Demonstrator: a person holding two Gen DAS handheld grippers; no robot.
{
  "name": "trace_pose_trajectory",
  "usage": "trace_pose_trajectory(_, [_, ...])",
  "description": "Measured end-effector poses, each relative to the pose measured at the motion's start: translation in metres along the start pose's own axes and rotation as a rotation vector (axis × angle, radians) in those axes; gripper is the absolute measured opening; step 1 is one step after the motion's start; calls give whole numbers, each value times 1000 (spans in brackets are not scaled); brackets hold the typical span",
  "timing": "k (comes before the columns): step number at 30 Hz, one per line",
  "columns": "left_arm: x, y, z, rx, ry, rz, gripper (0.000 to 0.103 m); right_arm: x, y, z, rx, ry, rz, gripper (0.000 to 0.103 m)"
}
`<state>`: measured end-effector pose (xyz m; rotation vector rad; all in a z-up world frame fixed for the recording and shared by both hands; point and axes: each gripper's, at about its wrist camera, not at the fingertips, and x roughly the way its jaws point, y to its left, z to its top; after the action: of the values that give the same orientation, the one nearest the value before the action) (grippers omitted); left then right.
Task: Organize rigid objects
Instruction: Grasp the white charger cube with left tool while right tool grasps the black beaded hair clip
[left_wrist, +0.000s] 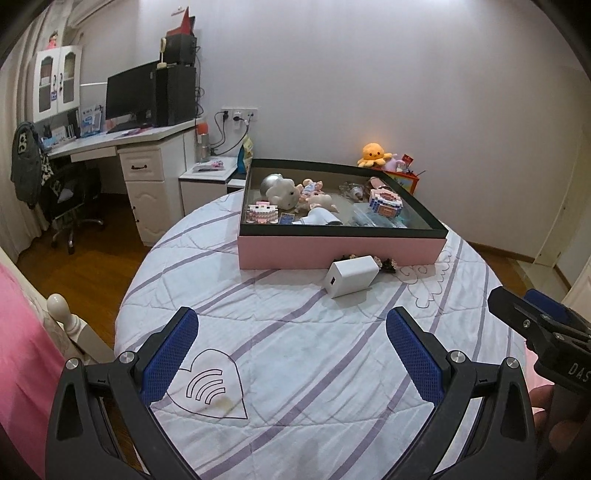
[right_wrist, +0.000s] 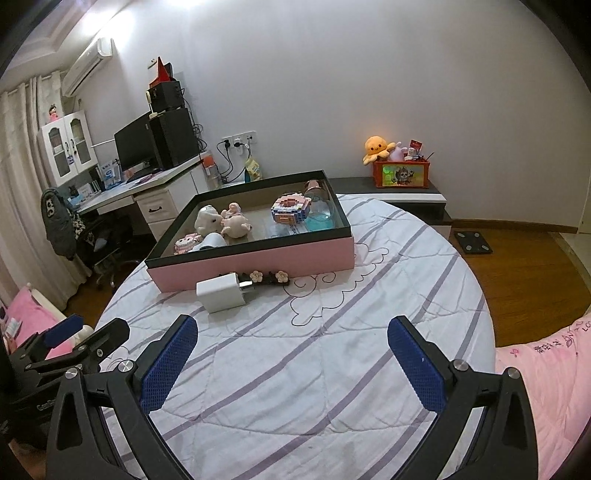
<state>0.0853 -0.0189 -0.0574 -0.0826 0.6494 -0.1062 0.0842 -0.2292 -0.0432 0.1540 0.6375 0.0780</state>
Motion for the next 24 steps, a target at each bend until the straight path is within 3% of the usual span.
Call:
trace_pose_trajectory(12, [5,-4,0,3,7,-4,103,6,-1,0,-9,16,-2,103])
trace_pose_trajectory(24, [81,-42,16,36,95,-34,103,34,-24,5,4,49,-58,103])
